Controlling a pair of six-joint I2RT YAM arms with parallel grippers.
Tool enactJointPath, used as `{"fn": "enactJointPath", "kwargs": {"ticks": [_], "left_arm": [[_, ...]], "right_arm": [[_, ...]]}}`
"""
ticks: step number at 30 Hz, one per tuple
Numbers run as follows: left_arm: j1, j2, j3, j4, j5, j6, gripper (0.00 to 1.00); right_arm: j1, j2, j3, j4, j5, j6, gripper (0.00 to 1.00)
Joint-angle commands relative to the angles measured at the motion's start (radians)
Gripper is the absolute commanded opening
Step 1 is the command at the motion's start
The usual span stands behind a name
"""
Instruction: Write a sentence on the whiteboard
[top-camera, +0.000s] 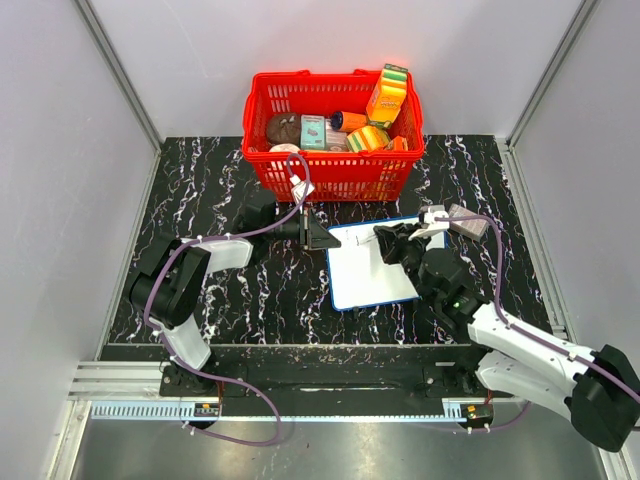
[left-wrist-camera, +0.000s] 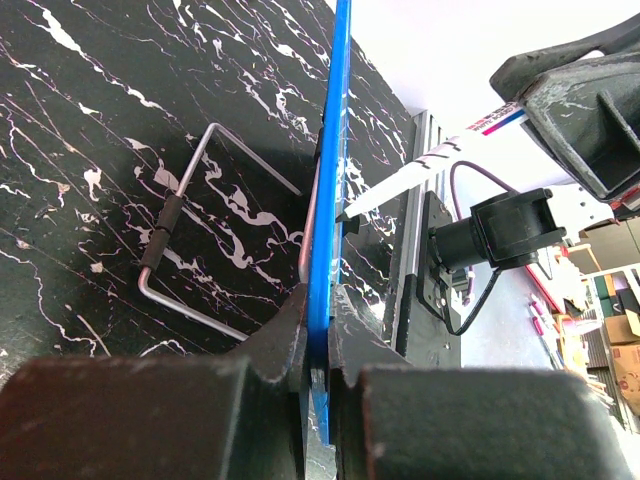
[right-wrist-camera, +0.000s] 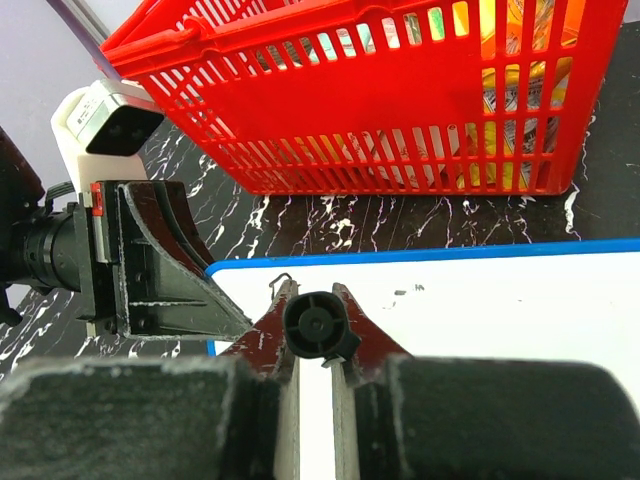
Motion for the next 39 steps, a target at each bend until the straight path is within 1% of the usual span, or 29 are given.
{"fn": "enactJointPath", "kwargs": {"ticks": [1,9,19,39], "left_arm": [[0.003,0.007,0.026,0.035,-0.014,0.096,0.00],[0.001,0.007,0.026,0.033,-0.014,0.096,0.00],[0.003,0.007,0.026,0.035,-0.014,0.097,0.00],[0.001,0.007,0.028,0.030,-0.016,0.099,0.00]], "right_arm": [[0.005,0.026,0.055,0.042,0.054,-0.028,0.00],[0.003,0.026,0.068,0.046,0.093,-0.045,0.00],[0.005,0.030,0.088,0.042,0.102,-0.065,0.00],[0.005,-0.023,0.017,-0.017,0.082,-0.002,0.00]]}}
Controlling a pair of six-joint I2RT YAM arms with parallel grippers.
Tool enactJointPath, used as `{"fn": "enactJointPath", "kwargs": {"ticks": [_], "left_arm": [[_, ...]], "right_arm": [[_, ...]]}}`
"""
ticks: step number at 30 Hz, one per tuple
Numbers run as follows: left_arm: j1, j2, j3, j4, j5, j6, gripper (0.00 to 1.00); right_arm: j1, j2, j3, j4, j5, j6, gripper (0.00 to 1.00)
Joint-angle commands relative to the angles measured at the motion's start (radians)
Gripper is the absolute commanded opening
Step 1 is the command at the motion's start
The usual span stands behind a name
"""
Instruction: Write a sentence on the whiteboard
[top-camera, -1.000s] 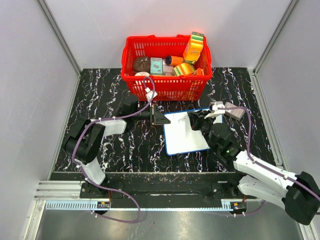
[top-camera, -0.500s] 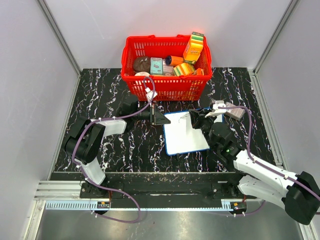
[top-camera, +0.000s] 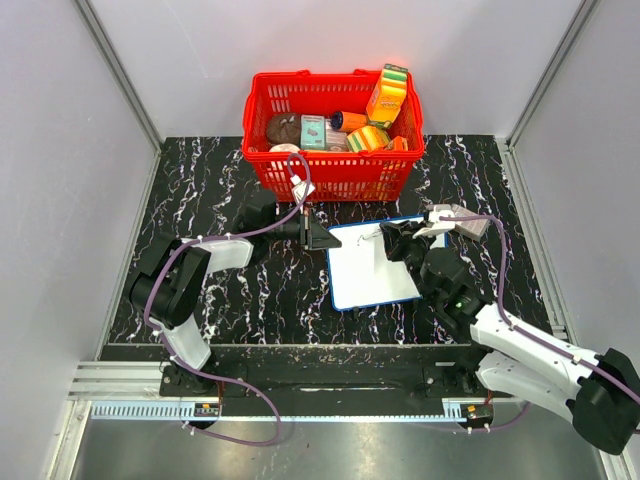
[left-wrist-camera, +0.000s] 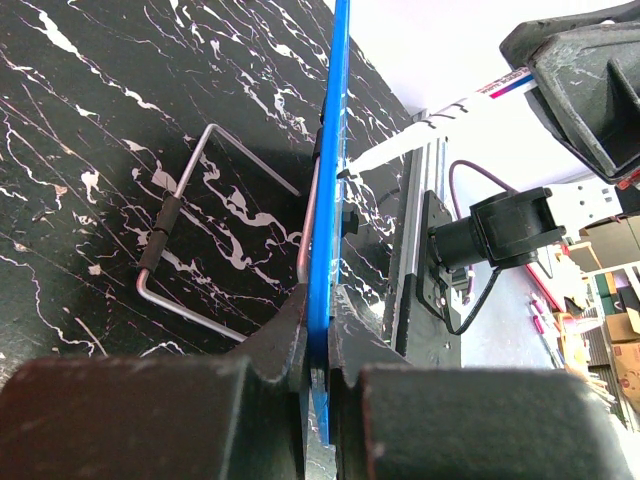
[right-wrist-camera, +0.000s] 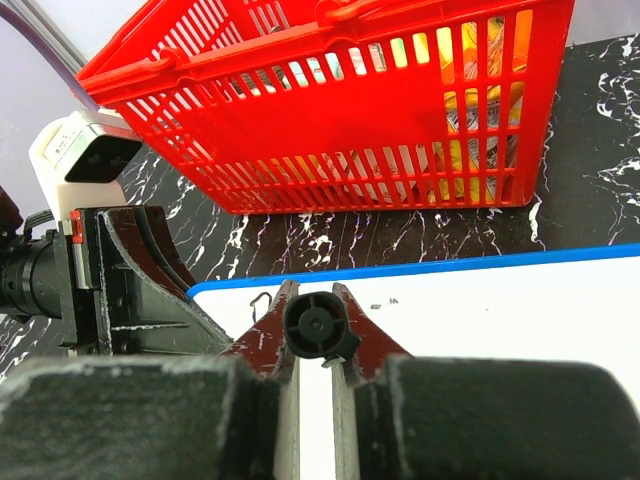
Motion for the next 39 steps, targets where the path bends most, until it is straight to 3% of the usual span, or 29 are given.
{"fn": "enactJointPath", "kwargs": {"ticks": [1,22,39], "left_arm": [[0.003,0.007,0.026,0.031,-0.017,0.096,0.00],[0.003,0.008,0.028,0.029,-0.015,0.096,0.00],[0.000,0.007,0.028,0.029,-0.014,0.094,0.00]], "right_arm": [[0.005,-0.007,-0.001,0.004,0.016,0.016,0.00],[0.005,-0.007,0.080,0.008,0.060,-0.033,0.00],[0.003,0.007,0.036,-0.005,0.062,-0.012,0.00]]}}
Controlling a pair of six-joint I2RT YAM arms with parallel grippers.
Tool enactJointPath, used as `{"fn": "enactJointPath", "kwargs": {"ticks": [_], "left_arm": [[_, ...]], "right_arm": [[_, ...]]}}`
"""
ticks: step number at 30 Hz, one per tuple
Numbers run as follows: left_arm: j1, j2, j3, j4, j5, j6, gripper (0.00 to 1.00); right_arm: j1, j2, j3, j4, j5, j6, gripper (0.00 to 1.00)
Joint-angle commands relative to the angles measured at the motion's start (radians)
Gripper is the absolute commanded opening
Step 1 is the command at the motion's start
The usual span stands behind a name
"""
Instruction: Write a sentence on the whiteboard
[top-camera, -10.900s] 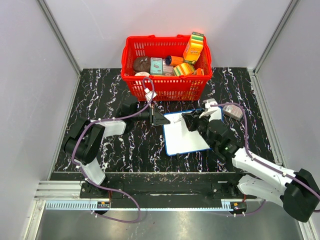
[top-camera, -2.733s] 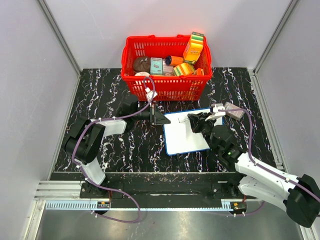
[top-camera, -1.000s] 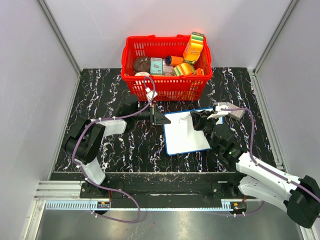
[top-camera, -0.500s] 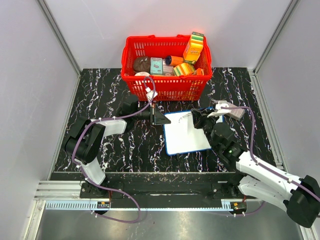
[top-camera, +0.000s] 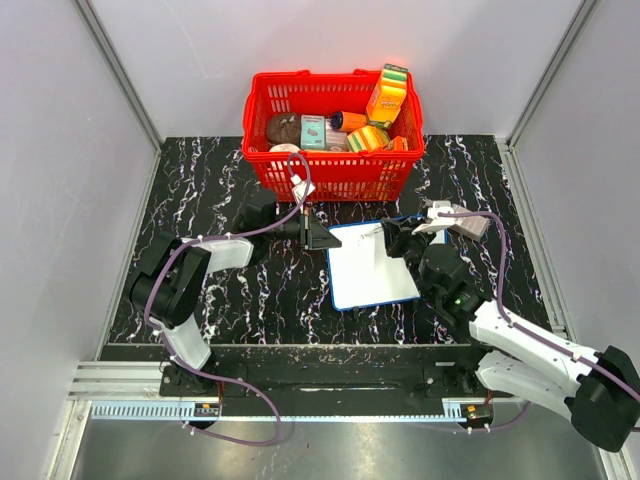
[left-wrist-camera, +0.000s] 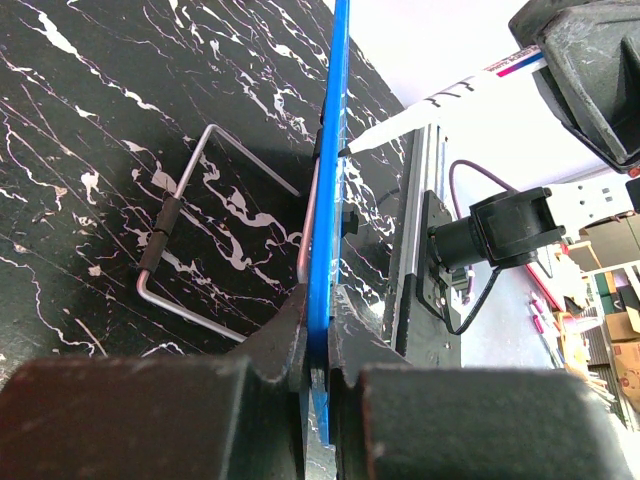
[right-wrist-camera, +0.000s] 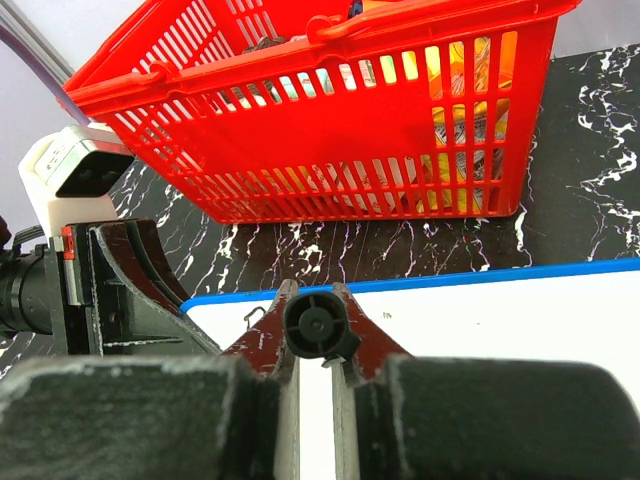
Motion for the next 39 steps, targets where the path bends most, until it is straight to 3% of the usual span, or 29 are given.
{"fn": "enactJointPath", "kwargs": {"ticks": [1,15,26,39], "left_arm": [[0.001,0.006,0.024,0.032,-0.015,0.094,0.00],[0.001,0.006,0.026,0.030,-0.015,0.095,0.00],[0.000,0.008,0.026,0.029,-0.015,0.094,0.00],[0.001,0.006,0.024,0.027,-0.012,0.097,0.00]], "right_arm": [[0.005,-0.016,-0.002,0.009,0.030,0.010,0.00],[0.005,-0.062,-0.065,-0.012,0.012,0.067,0.00],[0.005,-0.108,-0.011,0.022,0.001,0.039,0.00],[0.005,-0.041,0.033,0.063,0.035,0.007,0.00]]}}
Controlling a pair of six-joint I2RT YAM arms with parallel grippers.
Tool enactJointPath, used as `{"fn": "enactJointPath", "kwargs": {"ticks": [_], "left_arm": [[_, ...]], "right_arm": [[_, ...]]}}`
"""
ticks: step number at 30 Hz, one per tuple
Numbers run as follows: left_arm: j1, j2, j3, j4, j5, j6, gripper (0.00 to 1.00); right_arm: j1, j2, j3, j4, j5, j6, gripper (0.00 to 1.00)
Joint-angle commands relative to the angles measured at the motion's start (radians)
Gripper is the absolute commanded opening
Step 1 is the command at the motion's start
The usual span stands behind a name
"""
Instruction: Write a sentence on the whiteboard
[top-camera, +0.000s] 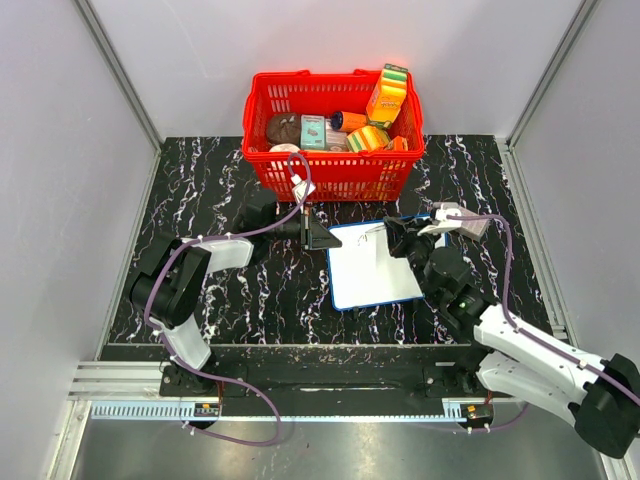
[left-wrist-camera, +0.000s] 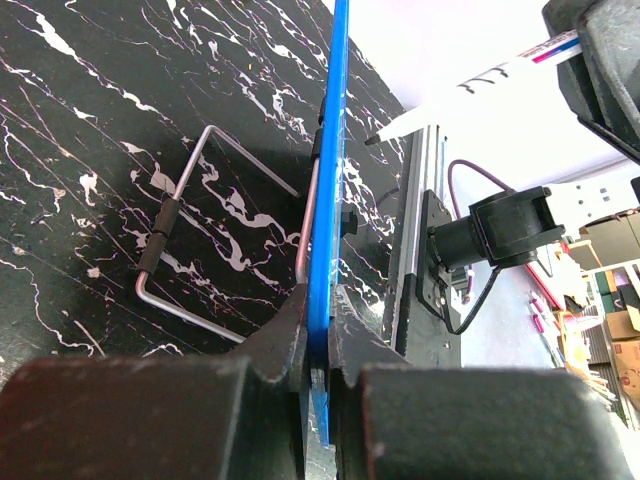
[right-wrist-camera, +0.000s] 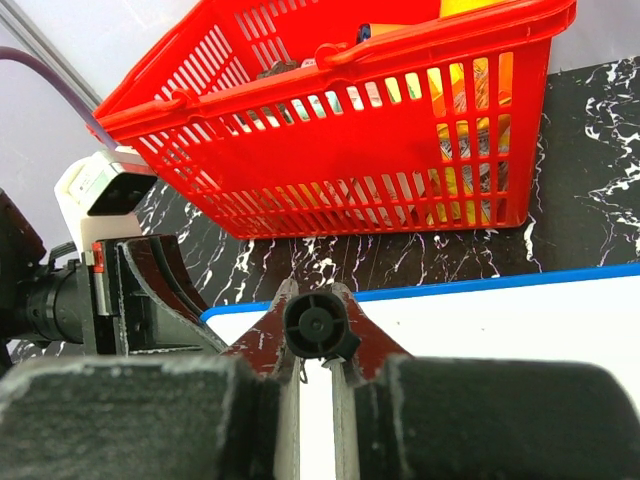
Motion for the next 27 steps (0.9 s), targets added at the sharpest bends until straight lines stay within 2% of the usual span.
{"fn": "enactJointPath", "kwargs": {"ticks": [1,10,21,27], "left_arm": [[0.001,0.008,0.024,0.026,-0.015,0.096,0.00],[0.000,0.006,0.022,0.026,-0.015,0.095,0.00],[0.001,0.006,0.024,0.026,-0.015,0.096,0.00],[0.000,0.006,0.022,0.025,-0.015,0.096,0.00]], "right_arm": [[0.005,0.022,0.047,0.055,0.036,-0.017,0.00],[0.005,0.070,0.047,0.062,0.079,-0.006,0.00],[0.003,-0.034,0.015,0.035,0.085,0.003,0.00],[0.003,-0.030,0.017,0.006,0.092,-0.001,0.00]]}}
